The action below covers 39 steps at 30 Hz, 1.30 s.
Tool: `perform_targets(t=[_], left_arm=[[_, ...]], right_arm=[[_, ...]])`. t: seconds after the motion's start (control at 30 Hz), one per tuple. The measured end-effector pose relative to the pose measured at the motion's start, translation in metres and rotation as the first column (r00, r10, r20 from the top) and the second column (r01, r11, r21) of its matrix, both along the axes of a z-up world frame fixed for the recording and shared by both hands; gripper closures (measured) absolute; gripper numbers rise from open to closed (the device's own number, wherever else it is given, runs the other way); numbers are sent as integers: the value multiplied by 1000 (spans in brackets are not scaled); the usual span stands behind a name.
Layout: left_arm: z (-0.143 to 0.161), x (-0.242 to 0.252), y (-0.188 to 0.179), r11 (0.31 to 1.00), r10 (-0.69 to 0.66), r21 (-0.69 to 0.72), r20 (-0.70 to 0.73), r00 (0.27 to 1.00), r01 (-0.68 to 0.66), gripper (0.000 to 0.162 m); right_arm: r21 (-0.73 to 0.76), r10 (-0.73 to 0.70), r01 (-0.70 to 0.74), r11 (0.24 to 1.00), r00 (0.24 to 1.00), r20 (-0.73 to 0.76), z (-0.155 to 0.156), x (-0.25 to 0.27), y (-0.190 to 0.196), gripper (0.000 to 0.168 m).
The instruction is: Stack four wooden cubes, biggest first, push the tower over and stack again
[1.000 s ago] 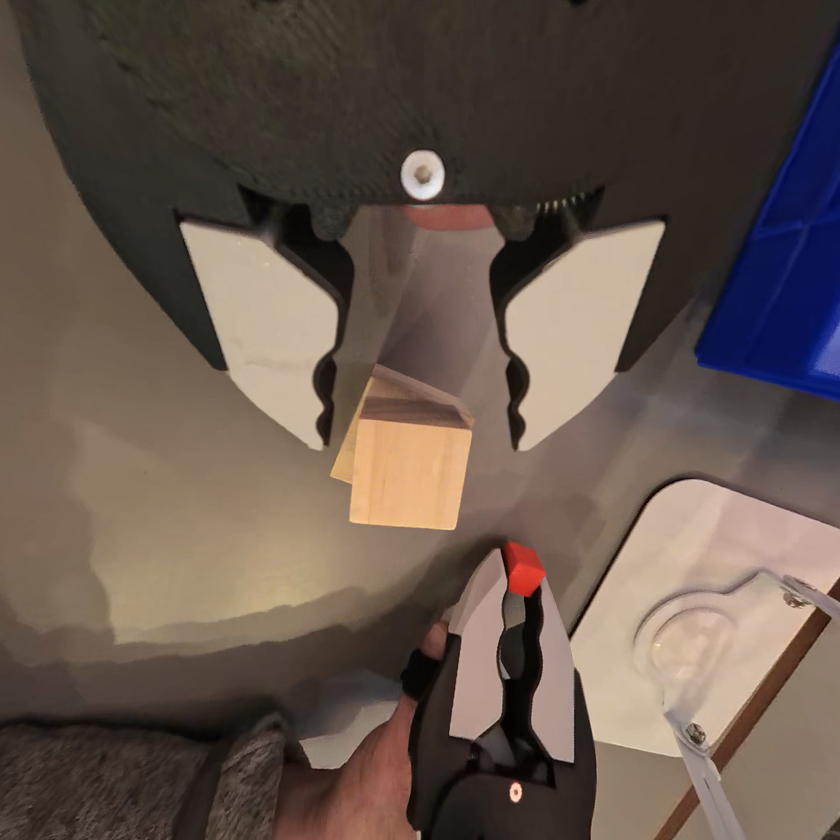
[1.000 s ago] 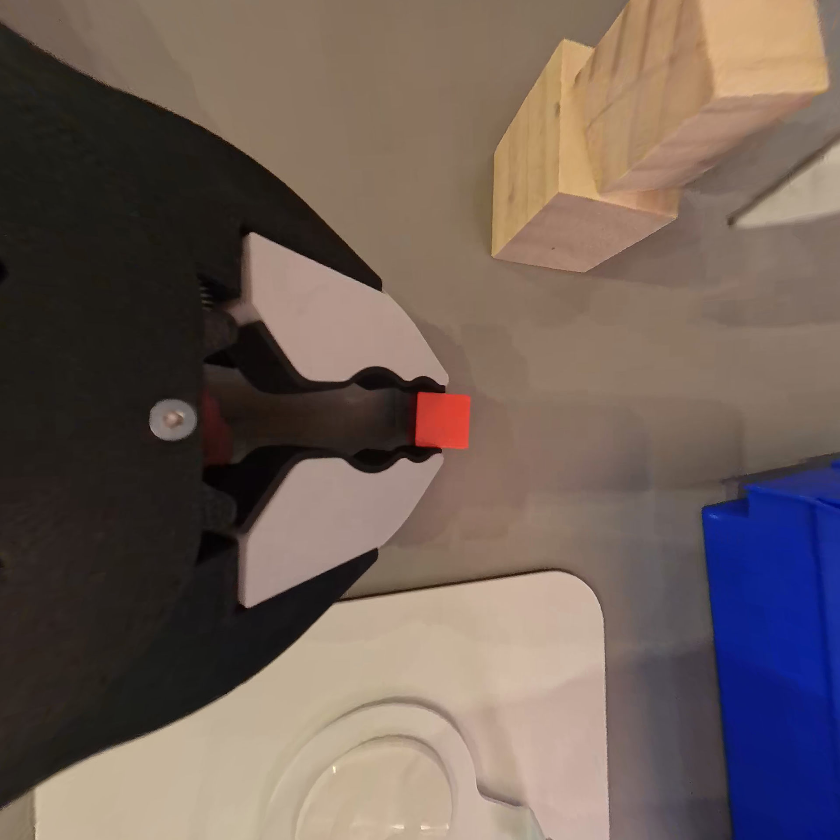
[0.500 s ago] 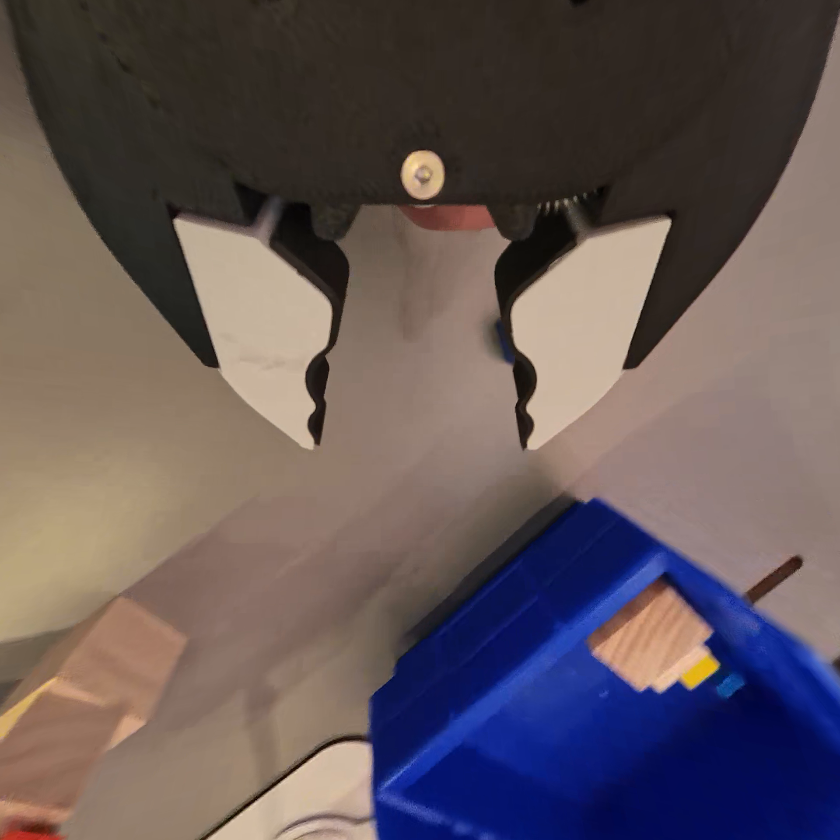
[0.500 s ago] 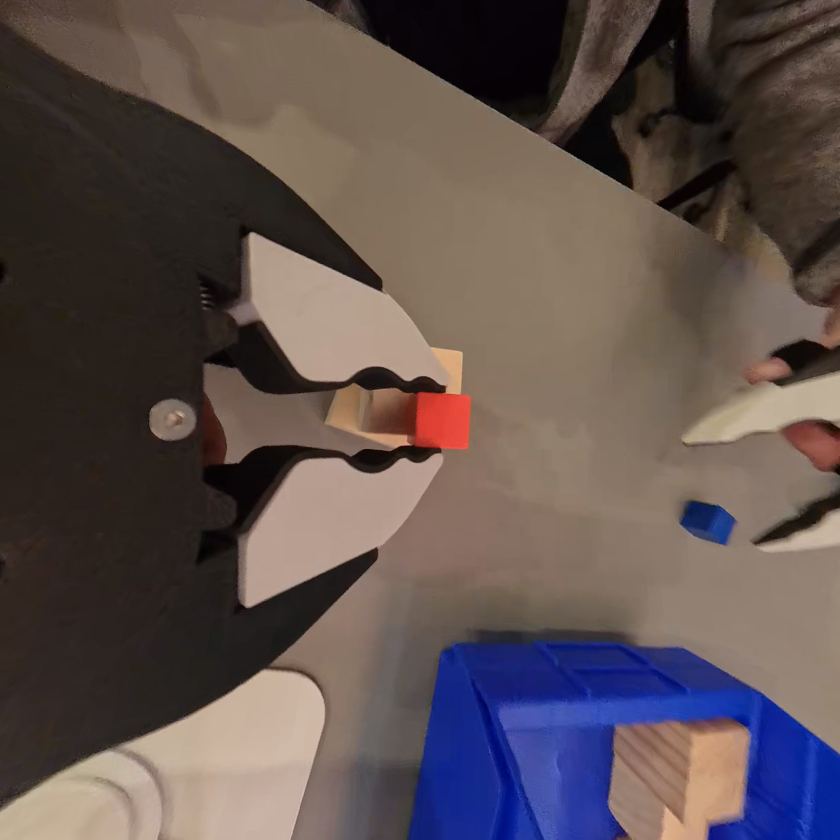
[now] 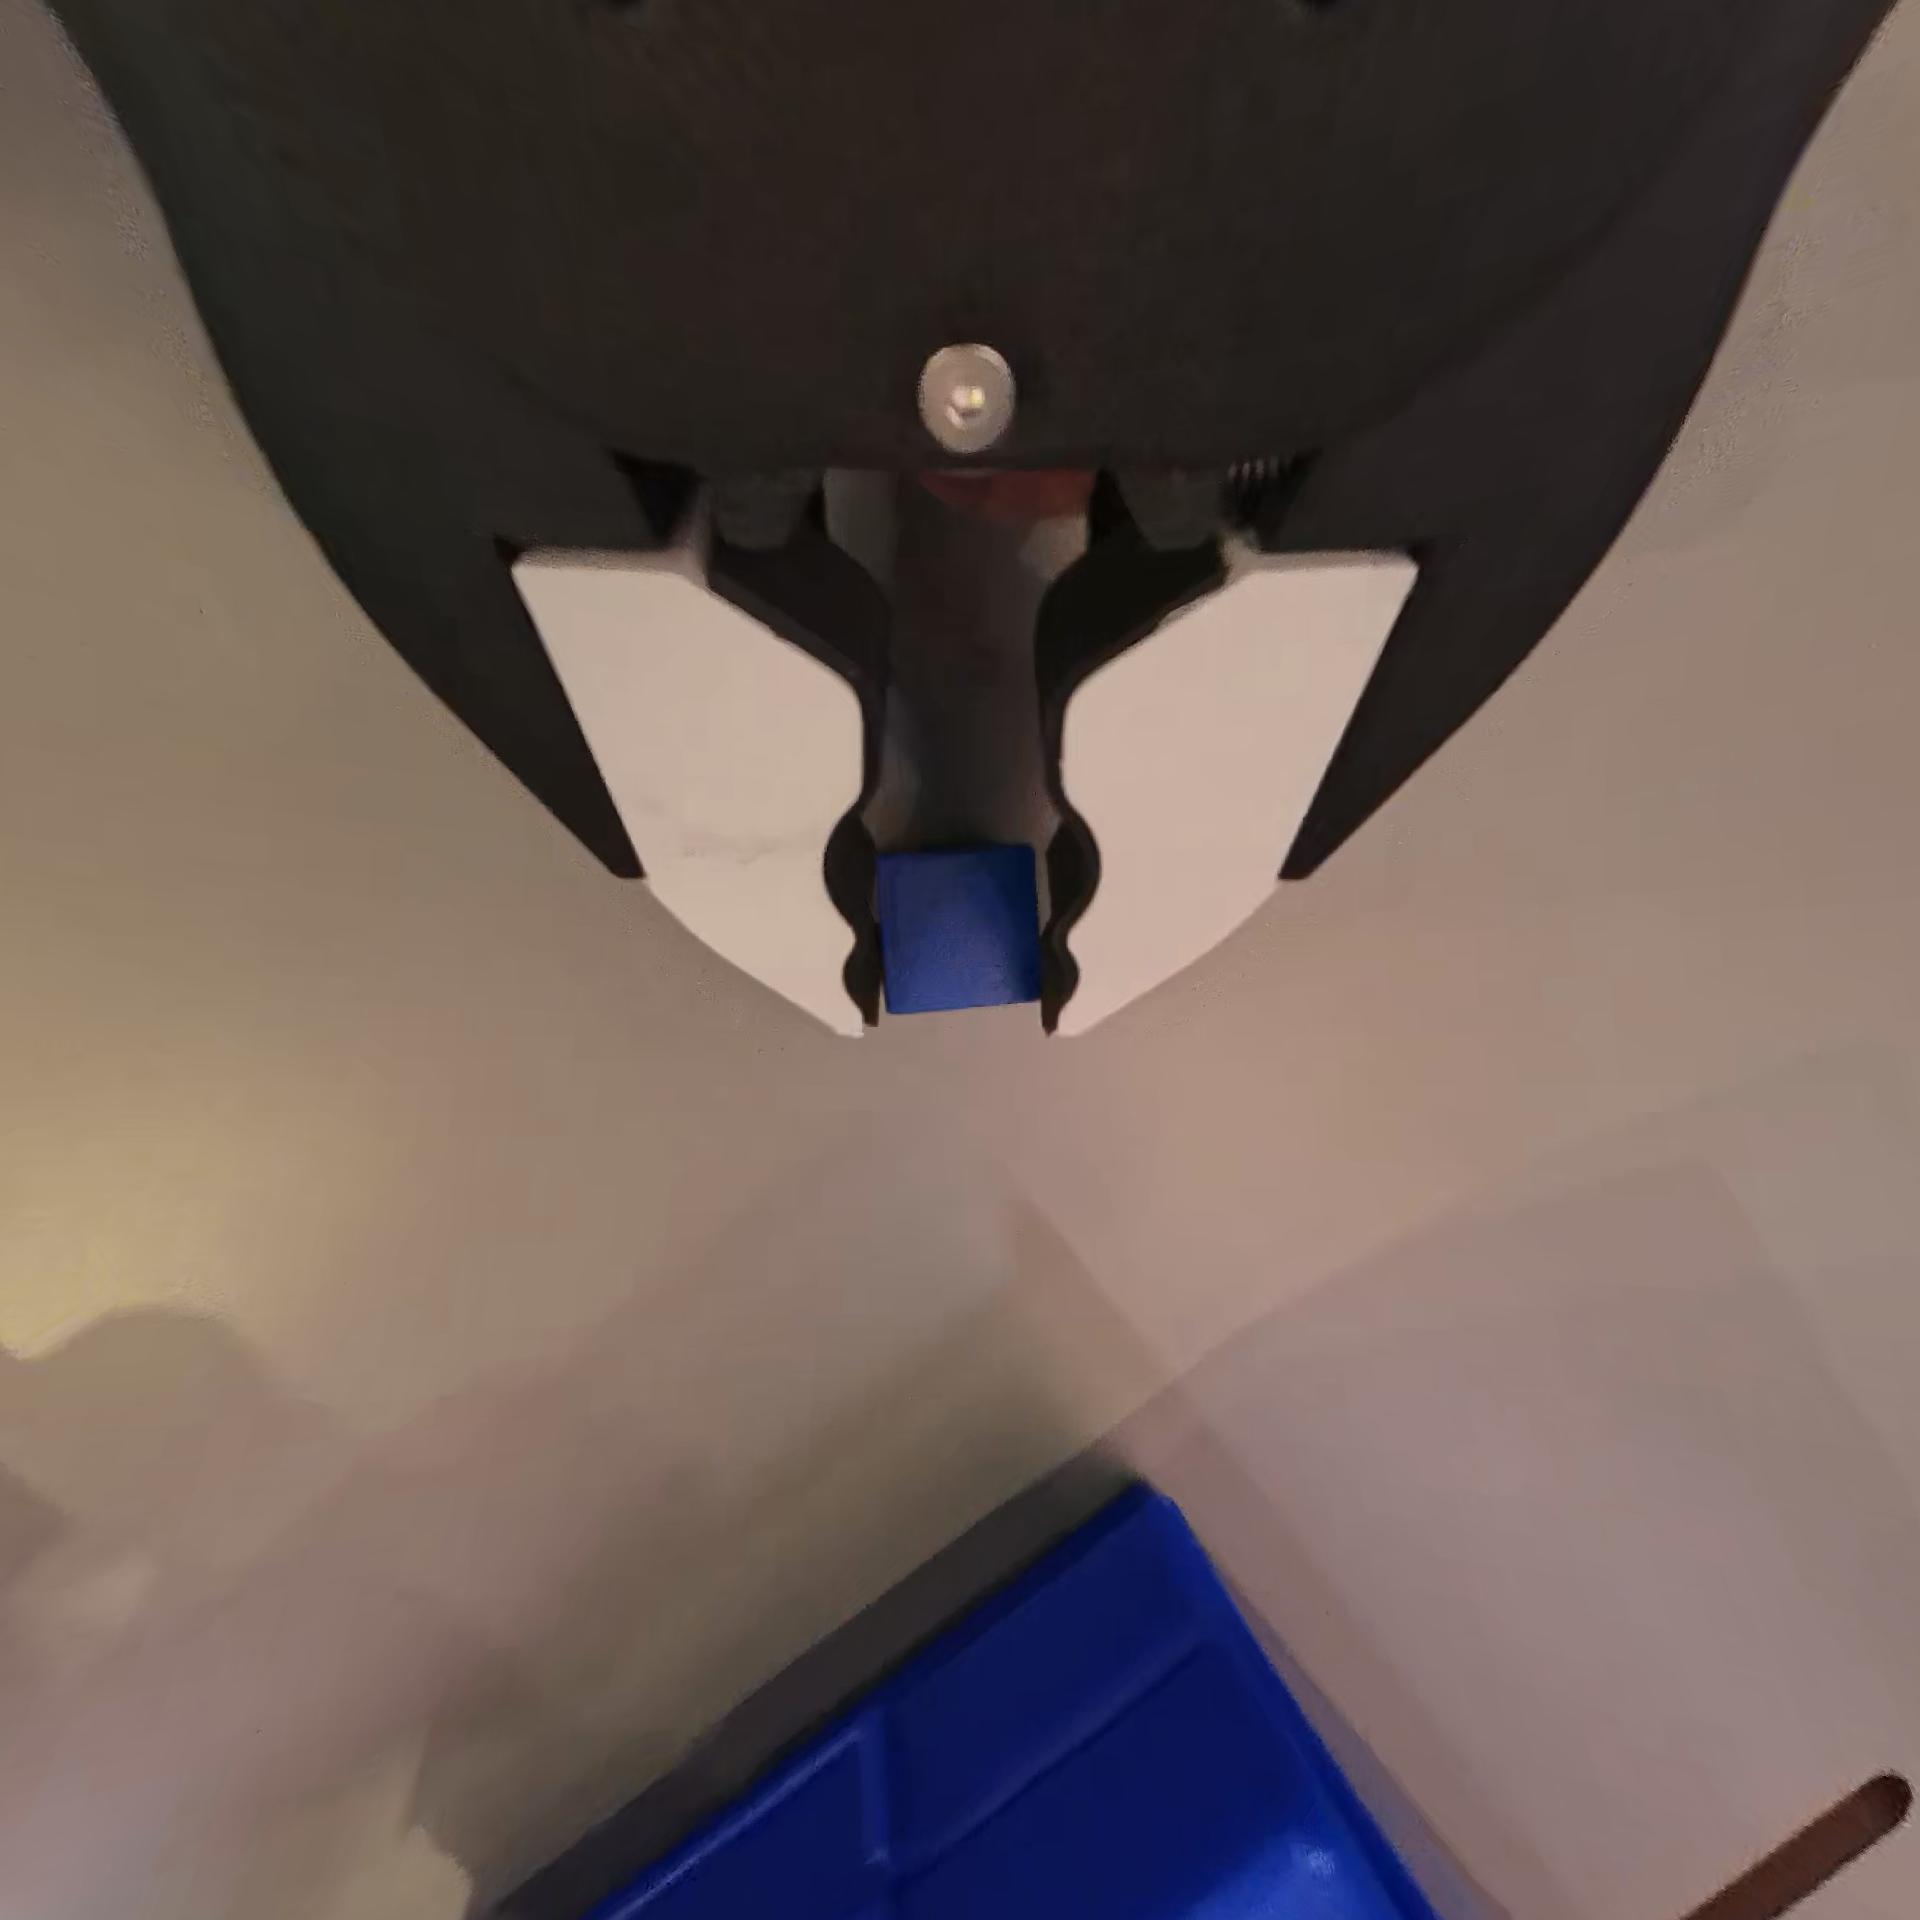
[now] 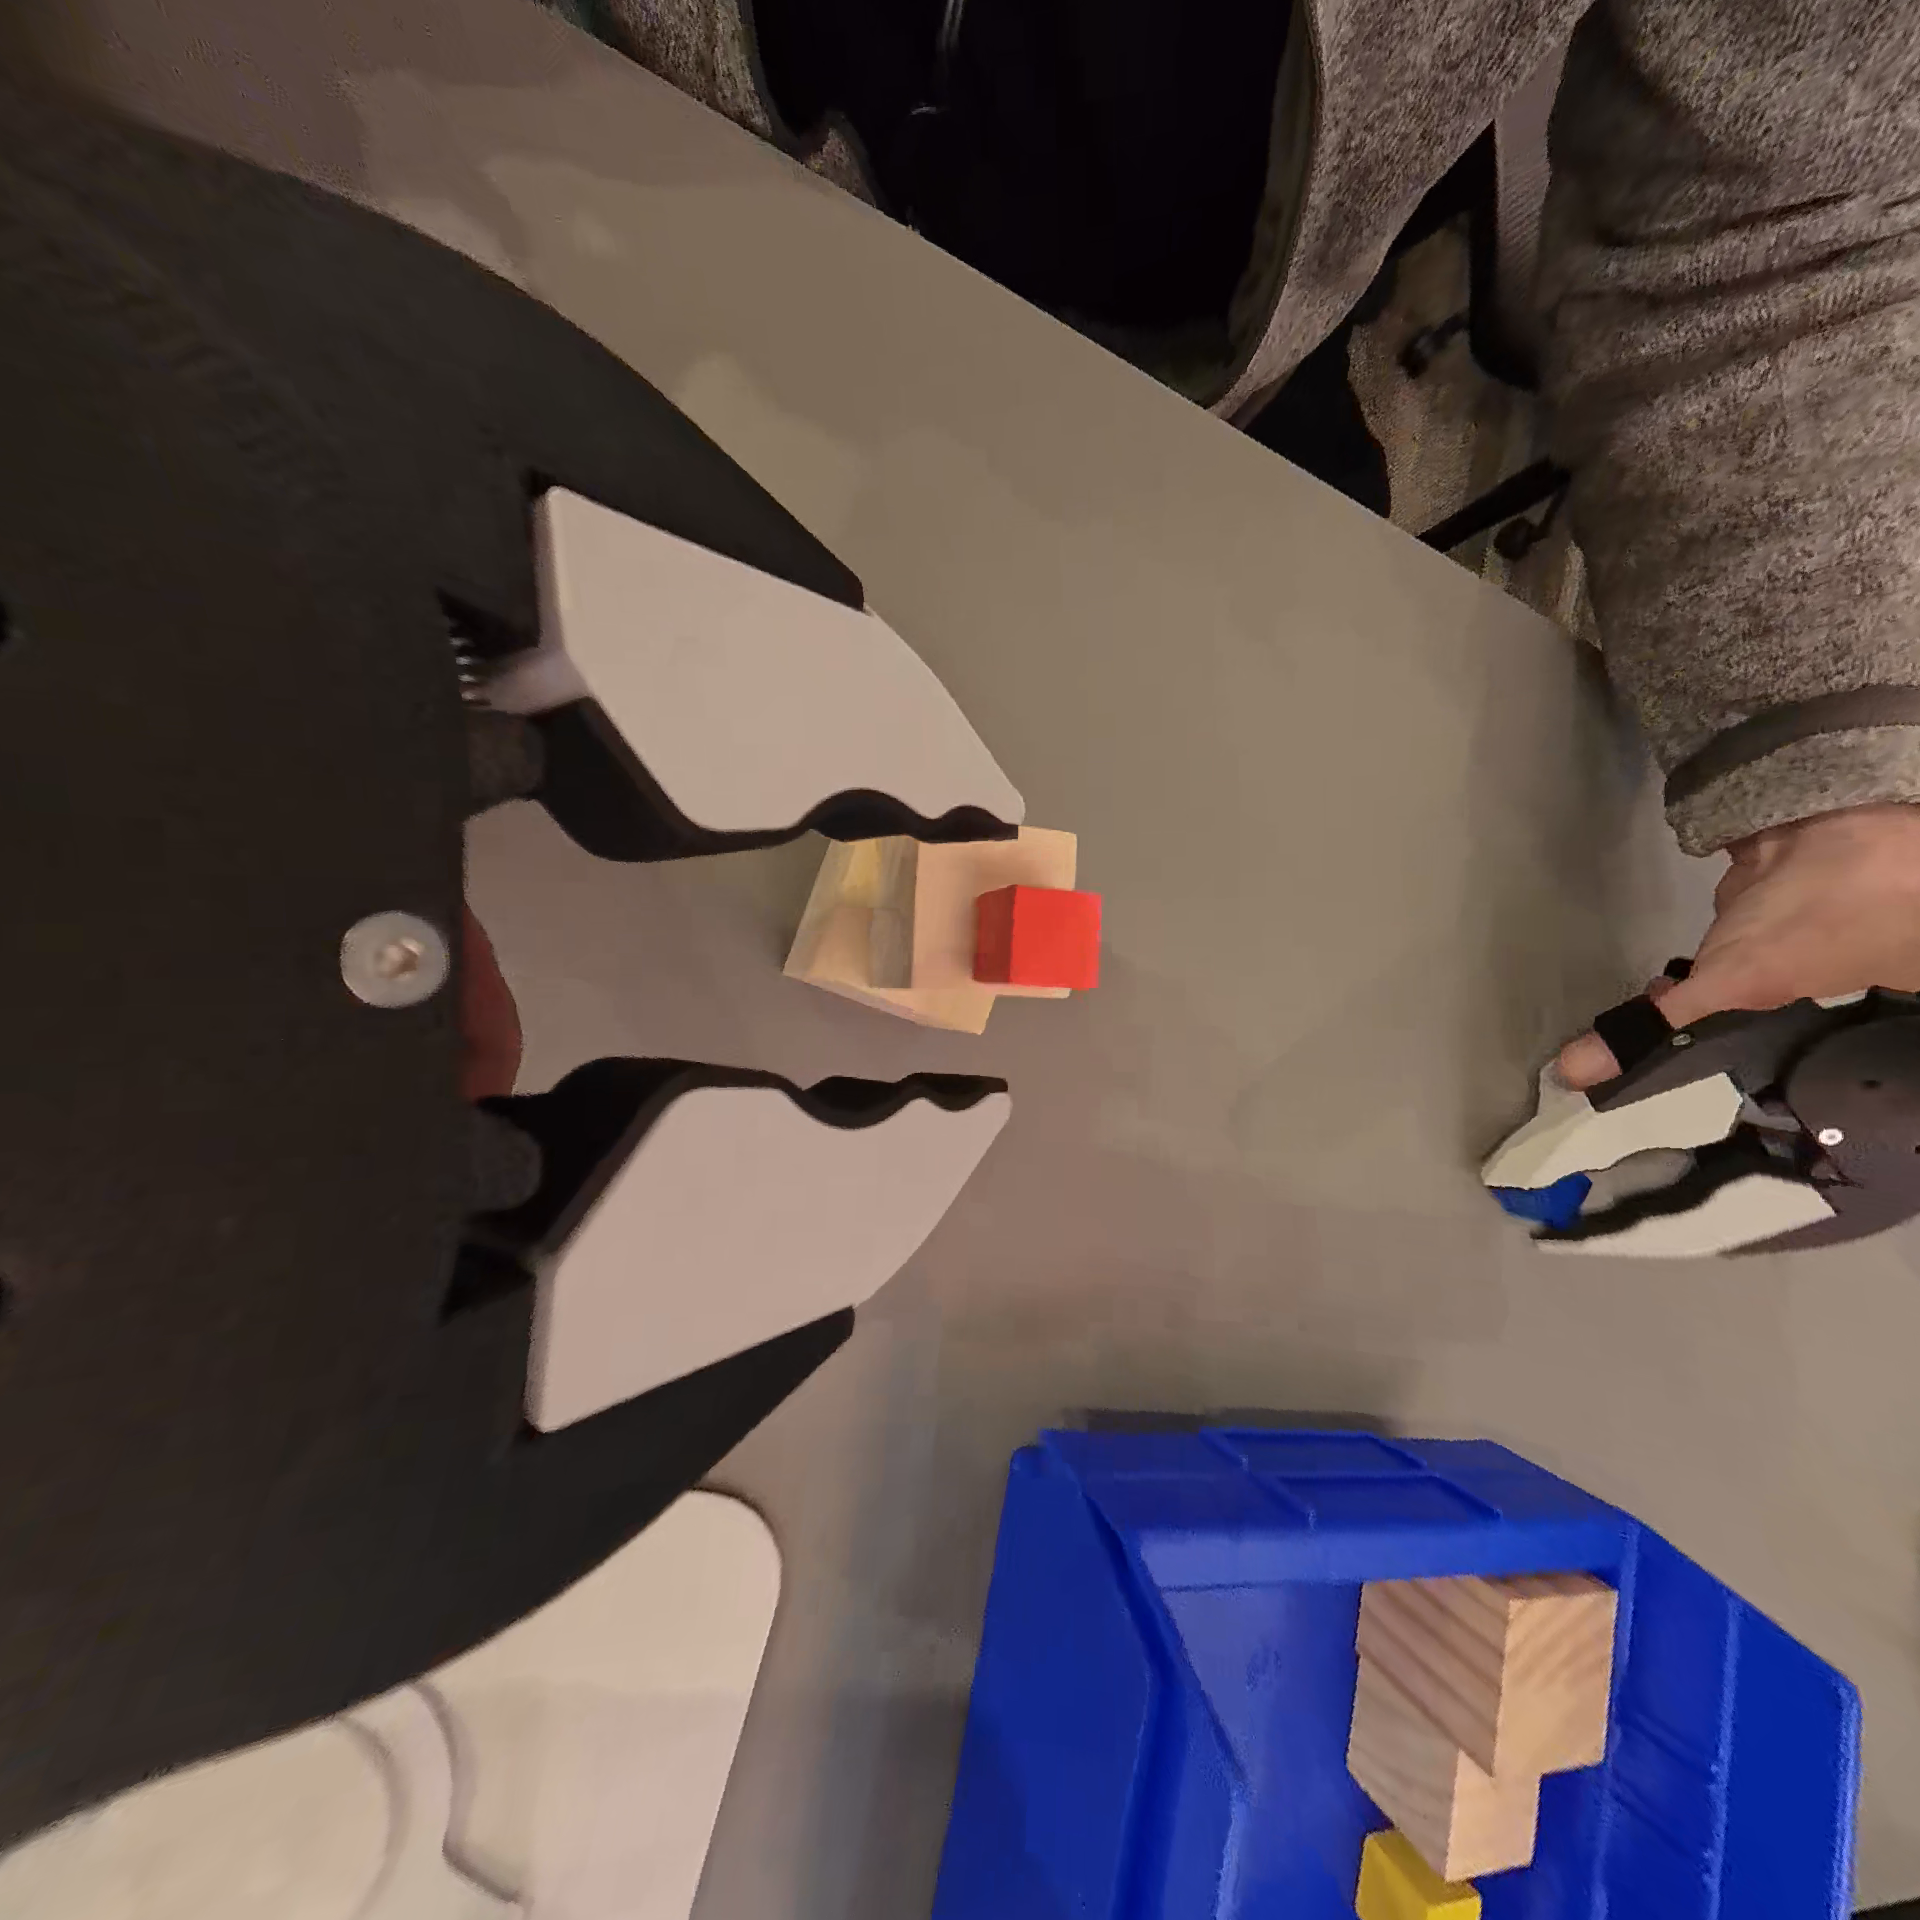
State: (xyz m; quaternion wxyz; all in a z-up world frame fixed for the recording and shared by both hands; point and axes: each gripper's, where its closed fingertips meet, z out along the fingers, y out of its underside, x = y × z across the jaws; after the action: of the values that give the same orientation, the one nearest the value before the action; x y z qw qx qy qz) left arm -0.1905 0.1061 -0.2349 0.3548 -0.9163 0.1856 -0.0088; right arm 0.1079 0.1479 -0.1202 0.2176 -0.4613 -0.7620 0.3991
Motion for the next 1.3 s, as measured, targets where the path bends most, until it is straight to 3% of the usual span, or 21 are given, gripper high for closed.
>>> perform_targets(t=[0.17,0.3,0.43,0.53,0.63,0.67,0.73,0.97,1.2,1.23,1.3], left_arm=[[23,34,5,994,-85,69,68,994,80,134],[82,125,17,937,-304,207,85,949,282,134],[119,206,22,855,-475,261,44,879,449,134],[121,237,23,821,-540,254,57,840,511,134],[115,246,25,819,-547,247,68,834,517,134],[115,247,25,820,-548,252,85,832,514,134],[115,250,24,820,-549,256,102,829,511,134],[121,285,23,781,-610,248,101,786,574,134],[92,313,28,770,-638,126,118,761,625,134],[90,314,28,775,-632,116,130,764,621,127],[85,305,33,801,-598,94,94,796,591,96]], right_arm=[[-28,-36,36,999,999,11,-11,9,24,133],[-55,-50,51,997,998,28,-26,15,38,137],[-79,-19,19,997,1000,-3,-27,12,28,135],[-93,22,-30,995,996,-86,-4,1,2,121],[-34,41,-42,999,999,-36,-17,-15,-19,117],[-20,32,-32,999,999,-10,-24,-19,-21,119],[-22,23,-23,999,1000,-19,-28,-26,-23,140],[-78,-40,31,996,993,-115,7,-7,8,146],[-71,-73,62,996,985,-158,31,9,23,146],[-73,-64,53,996,986,-154,30,9,22,146],[-79,-37,25,997,989,-147,28,7,14,146]])
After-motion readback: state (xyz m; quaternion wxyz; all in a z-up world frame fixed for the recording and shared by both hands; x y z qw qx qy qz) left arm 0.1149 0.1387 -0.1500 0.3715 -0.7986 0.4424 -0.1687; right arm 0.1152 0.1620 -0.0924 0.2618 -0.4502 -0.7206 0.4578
